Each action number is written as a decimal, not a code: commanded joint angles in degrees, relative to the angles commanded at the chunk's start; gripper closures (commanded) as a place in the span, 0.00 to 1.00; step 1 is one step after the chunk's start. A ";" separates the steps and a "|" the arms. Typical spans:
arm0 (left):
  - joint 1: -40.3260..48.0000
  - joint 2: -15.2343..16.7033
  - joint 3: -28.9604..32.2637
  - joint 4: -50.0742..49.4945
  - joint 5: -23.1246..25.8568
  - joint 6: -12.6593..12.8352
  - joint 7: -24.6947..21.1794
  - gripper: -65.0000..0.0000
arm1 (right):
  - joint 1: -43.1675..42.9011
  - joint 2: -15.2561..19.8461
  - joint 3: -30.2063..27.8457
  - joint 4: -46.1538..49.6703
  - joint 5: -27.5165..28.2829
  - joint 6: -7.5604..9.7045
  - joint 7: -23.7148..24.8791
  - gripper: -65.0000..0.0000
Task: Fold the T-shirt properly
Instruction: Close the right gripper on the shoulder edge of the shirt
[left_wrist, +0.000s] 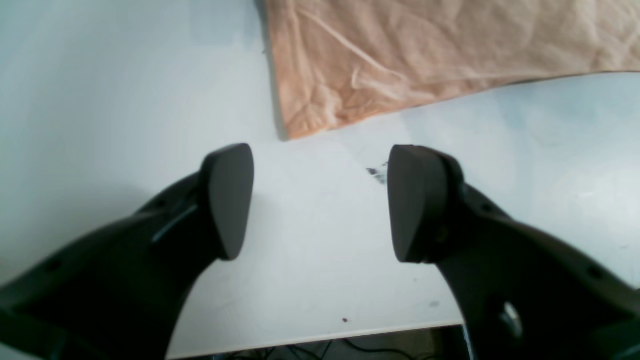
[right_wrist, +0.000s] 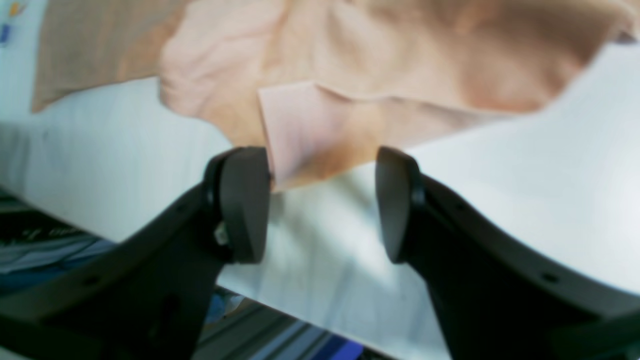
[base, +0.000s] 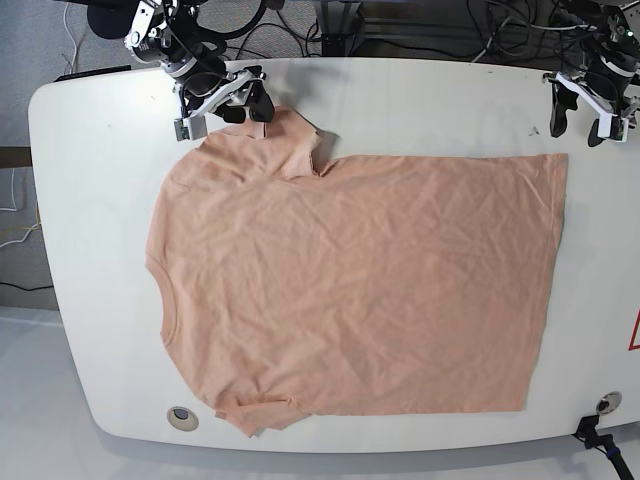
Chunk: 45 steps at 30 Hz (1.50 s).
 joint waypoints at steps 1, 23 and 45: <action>0.00 0.00 0.00 0.00 0.00 0.00 0.00 0.40 | -0.35 0.00 -0.09 1.23 0.00 0.00 0.00 0.49; 0.00 0.00 0.09 -0.09 0.09 0.00 0.00 0.40 | -1.05 -0.18 -0.35 2.29 -0.44 0.00 0.00 0.49; -0.09 0.00 0.09 -0.18 0.09 0.00 0.00 0.40 | 0.00 -0.09 -0.26 -1.23 -0.53 -0.09 0.09 0.77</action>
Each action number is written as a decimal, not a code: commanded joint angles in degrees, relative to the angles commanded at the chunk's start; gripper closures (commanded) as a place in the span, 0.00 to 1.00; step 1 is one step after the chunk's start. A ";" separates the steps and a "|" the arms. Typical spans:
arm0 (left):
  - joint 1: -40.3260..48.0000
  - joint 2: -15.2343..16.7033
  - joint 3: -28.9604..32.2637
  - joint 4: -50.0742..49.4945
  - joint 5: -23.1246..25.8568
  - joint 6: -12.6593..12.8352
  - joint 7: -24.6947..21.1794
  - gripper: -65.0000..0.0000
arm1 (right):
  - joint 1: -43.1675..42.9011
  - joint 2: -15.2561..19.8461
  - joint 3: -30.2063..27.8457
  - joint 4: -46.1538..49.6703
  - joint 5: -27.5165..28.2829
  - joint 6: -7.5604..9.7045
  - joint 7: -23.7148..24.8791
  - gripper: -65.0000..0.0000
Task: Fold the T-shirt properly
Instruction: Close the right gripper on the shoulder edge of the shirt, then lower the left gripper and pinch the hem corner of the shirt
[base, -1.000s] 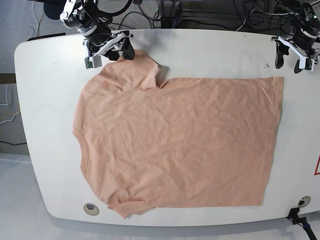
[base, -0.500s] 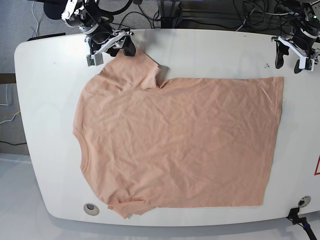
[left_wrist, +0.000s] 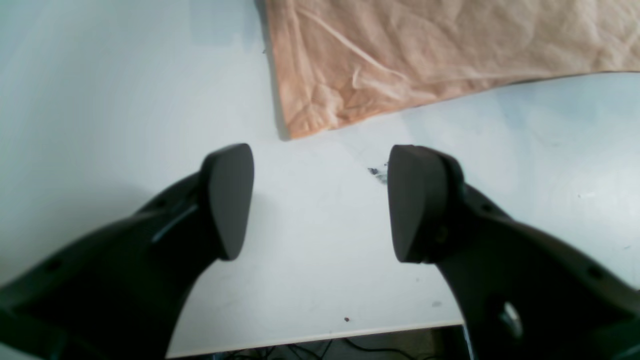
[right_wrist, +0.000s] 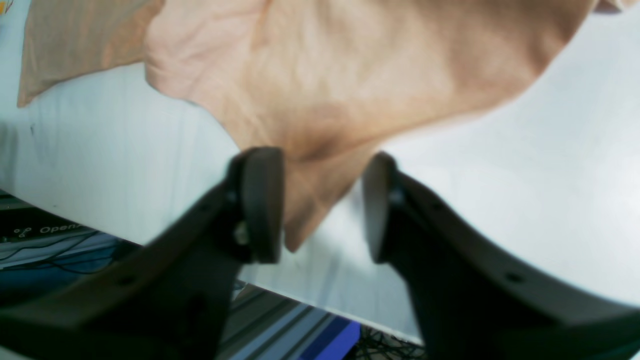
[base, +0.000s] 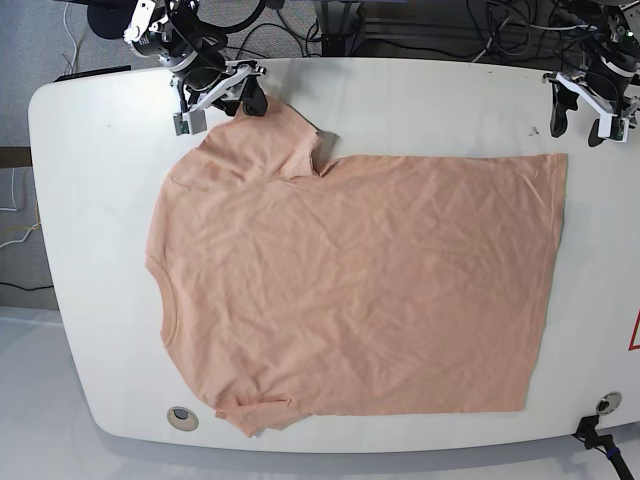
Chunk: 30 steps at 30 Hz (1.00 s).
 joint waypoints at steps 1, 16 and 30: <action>0.00 0.00 0.00 0.00 0.00 0.00 0.00 0.40 | 0.00 0.00 -0.09 0.00 0.00 0.00 0.00 0.81; -6.68 0.09 -2.90 -3.34 -8.35 0.00 10.46 0.40 | 0.09 0.09 -0.09 0.00 0.00 0.00 0.00 1.00; -11.69 0.35 1.23 -9.93 -8.79 0.00 13.71 0.40 | 0.09 0.09 -0.18 0.00 0.00 0.00 0.00 1.00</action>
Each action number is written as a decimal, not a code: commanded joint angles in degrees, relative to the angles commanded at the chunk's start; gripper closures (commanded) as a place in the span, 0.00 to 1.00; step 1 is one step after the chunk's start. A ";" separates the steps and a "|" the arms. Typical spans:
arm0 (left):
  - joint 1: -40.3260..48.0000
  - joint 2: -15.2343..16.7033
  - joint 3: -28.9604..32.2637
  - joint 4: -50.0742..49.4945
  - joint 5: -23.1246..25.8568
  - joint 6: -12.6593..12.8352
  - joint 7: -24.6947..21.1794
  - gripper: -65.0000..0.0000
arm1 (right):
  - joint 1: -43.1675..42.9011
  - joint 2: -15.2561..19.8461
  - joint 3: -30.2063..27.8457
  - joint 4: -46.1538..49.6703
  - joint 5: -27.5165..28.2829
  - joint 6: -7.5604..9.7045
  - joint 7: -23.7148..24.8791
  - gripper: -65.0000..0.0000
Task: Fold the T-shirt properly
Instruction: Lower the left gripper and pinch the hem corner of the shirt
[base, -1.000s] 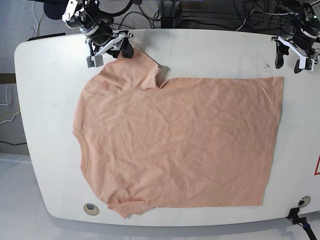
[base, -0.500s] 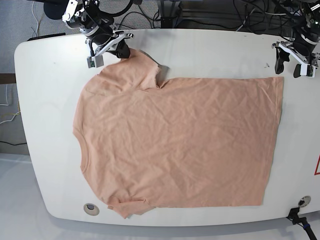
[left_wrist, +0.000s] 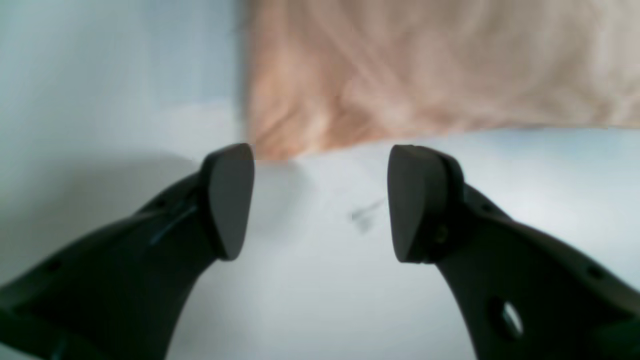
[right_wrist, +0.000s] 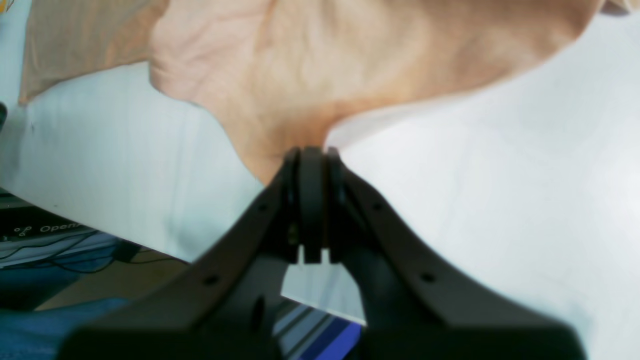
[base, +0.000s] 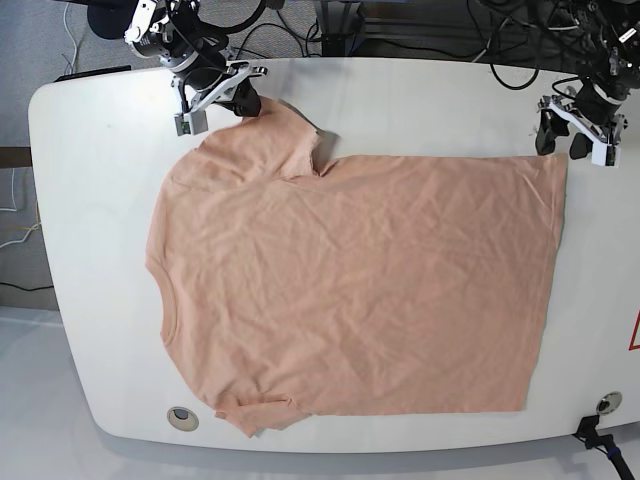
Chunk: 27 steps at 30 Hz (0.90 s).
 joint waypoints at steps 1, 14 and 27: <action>-0.18 0.26 0.44 -0.35 0.00 0.00 0.00 0.40 | 0.00 0.00 0.00 0.00 0.00 0.00 0.00 1.00; -2.02 0.62 0.35 -5.89 0.18 0.00 -0.35 0.40 | 0.00 0.09 0.00 0.00 0.00 0.00 0.00 1.00; -5.89 0.53 0.09 -8.44 3.34 0.00 -0.09 0.40 | 0.00 0.18 0.00 0.00 0.00 0.00 -0.09 1.00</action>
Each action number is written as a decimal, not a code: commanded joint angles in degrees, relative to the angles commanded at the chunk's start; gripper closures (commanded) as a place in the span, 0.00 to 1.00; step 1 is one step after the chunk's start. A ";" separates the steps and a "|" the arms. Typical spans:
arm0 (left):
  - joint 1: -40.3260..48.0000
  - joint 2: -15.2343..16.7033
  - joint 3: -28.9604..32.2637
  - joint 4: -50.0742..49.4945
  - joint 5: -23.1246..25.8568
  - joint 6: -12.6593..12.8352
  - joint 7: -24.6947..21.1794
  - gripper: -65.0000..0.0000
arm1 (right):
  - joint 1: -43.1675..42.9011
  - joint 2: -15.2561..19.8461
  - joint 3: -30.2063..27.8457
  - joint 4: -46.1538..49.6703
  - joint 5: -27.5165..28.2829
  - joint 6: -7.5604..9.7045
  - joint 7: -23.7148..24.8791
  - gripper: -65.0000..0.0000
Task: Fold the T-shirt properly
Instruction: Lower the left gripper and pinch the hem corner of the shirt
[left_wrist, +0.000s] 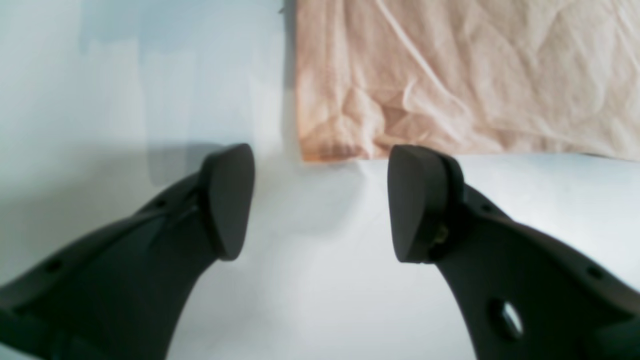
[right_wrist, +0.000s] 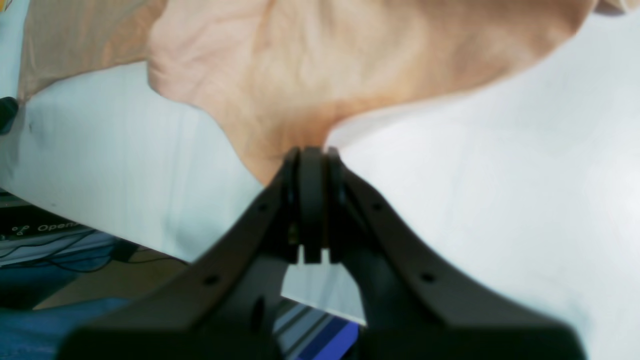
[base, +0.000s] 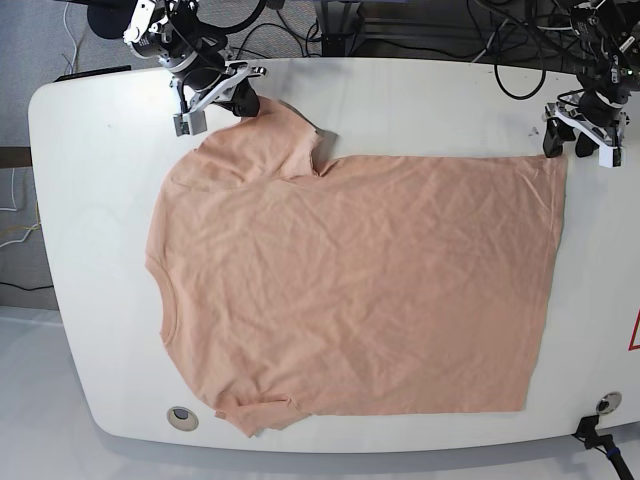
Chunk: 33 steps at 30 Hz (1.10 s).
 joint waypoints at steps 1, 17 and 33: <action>-0.09 0.00 0.35 0.00 0.00 0.00 0.00 0.40 | 0.00 0.00 0.00 0.00 0.00 0.00 0.00 1.00; -2.90 1.32 3.08 -0.09 -0.18 0.00 0.00 0.41 | 0.00 0.09 0.00 0.00 0.00 0.00 0.00 1.00; -3.08 1.58 4.48 -0.09 -0.18 0.00 0.00 0.70 | 0.00 0.09 0.00 0.00 0.00 0.00 0.00 1.00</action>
